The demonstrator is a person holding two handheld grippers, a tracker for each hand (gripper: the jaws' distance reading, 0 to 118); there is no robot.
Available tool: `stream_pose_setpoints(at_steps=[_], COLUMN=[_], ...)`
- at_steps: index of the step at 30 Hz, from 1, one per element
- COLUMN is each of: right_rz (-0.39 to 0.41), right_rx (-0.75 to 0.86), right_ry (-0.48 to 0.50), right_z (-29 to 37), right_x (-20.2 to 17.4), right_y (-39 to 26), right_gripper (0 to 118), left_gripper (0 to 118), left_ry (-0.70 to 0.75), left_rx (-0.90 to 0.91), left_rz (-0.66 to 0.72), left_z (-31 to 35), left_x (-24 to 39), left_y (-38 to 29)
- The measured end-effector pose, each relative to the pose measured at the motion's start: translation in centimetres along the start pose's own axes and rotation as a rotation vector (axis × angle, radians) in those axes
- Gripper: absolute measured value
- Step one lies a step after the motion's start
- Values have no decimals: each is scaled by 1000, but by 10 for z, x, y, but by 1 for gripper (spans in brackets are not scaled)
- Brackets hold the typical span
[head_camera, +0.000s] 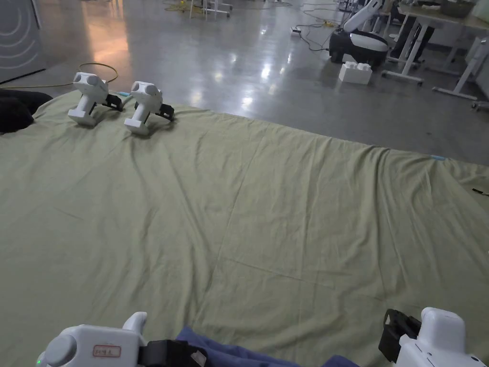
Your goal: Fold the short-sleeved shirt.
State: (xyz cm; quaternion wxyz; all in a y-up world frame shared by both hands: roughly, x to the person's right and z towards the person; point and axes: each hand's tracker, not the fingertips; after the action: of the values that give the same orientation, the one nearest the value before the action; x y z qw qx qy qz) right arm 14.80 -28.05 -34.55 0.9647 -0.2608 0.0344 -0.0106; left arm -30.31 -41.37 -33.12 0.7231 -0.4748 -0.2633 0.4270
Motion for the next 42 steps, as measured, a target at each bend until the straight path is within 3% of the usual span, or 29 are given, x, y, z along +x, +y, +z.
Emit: stream_pose_setpoints(at_steps=[2,6,12,19,25,31,42], right_rz=[1,6,11,17,14,1,-9], right_rx=[0,-4,-3,4,8,7,8], right_ry=[-1,-4,-12,-1,16,25,15], right_z=[2,3,5,3,0,-2,1], right_x=[-1,0,3,1,-1,-1,10], right_y=[0,0,3,7,8,6,7], right_gripper=[7,7,7,7,7,7,7], left_gripper=[24,19,17,17,17,17,17], left_ry=[57,45,67,201,455,672,639], left_rx=[-5,27,63,163,213,151,67], left_rz=[-17,-18,-40,-86,-219,-421,-610], left_z=[-5,-1,19,77,98,61,8], left_x=[6,9,21,69,111,162,227], left_y=[-5,-13,-4,32,60,46,10])
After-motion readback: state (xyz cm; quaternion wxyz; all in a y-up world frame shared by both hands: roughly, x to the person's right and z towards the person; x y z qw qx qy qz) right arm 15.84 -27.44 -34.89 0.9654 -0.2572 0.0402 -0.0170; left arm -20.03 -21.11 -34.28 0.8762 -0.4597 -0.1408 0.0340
